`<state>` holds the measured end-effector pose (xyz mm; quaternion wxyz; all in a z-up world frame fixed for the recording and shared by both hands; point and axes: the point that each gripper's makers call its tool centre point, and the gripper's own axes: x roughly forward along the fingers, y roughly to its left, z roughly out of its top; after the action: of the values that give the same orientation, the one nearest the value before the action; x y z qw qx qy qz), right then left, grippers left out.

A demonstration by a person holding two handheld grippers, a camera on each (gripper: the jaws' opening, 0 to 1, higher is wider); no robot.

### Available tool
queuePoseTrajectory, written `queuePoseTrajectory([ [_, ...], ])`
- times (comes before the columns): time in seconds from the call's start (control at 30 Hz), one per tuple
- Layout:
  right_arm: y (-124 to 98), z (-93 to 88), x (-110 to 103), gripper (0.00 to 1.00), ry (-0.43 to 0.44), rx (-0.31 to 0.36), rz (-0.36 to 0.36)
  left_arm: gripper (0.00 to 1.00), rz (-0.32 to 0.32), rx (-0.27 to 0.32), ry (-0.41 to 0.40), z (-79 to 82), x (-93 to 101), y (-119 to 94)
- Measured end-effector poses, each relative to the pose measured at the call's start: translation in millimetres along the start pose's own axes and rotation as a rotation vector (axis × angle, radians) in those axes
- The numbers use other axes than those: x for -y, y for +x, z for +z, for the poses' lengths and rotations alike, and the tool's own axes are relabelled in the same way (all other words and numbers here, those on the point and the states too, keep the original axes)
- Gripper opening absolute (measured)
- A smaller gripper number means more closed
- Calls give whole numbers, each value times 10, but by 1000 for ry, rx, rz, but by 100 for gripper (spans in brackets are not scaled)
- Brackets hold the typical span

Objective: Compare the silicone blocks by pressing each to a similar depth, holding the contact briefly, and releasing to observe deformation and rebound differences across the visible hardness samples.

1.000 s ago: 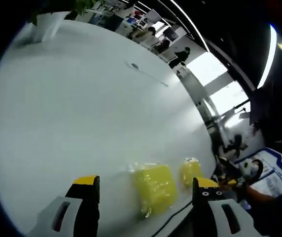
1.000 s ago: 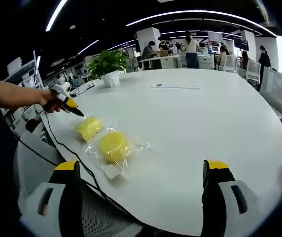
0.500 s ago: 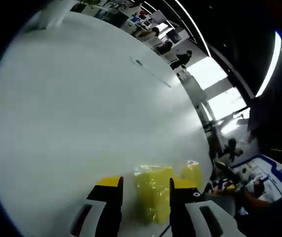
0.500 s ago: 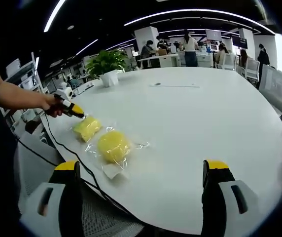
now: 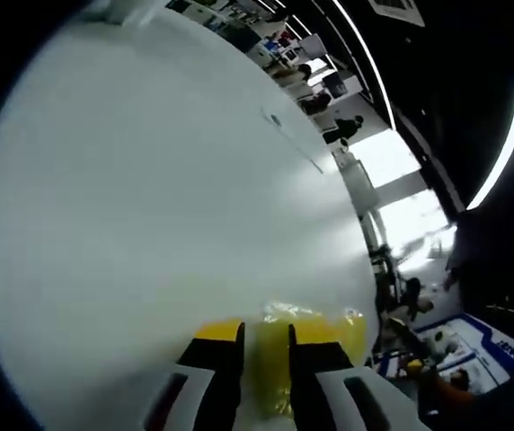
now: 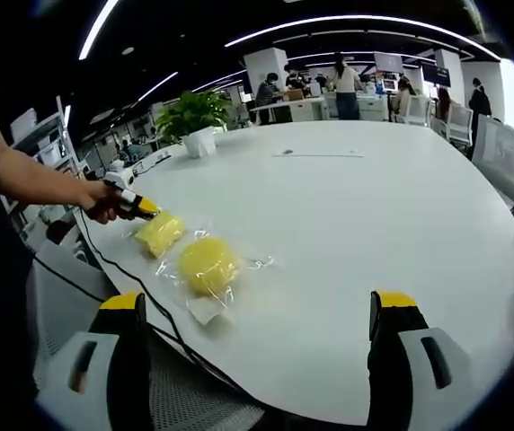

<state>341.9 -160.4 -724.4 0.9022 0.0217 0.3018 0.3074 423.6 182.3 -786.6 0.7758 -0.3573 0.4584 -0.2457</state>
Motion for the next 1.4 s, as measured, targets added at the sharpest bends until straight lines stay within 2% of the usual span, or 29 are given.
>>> queuePoseTrajectory([
  [0.1,-5,-11,-7,96,2,-1,2,12,-28,5,2,2,66,6],
  [0.4,2,-12,6,96,4,-4,4,2,-31,12,7,-16,69,11],
  [0.47,1,-4,2,96,3,-2,5,1,-20,5,37,-27,65,2],
  [0.73,5,-4,-5,96,2,-1,9,0,0,-13,57,-54,73,-4],
  [0.83,8,0,-12,96,2,0,11,0,13,-4,43,-52,58,-6],
  [0.9,9,14,-25,96,8,8,18,0,16,2,67,-55,67,-17],
  [0.97,9,0,-25,96,-1,1,17,0,29,2,31,-55,43,-17],
  [1.07,9,-7,-22,96,1,2,19,0,33,16,23,-31,45,-25],
  [1.17,3,4,-29,96,1,5,19,0,25,39,42,-9,89,-52],
  [1.27,8,8,-38,96,-2,5,24,0,10,30,-9,-19,114,-56],
  [1.4,10,38,-47,96,-4,10,27,0,-12,57,44,18,203,-82],
])
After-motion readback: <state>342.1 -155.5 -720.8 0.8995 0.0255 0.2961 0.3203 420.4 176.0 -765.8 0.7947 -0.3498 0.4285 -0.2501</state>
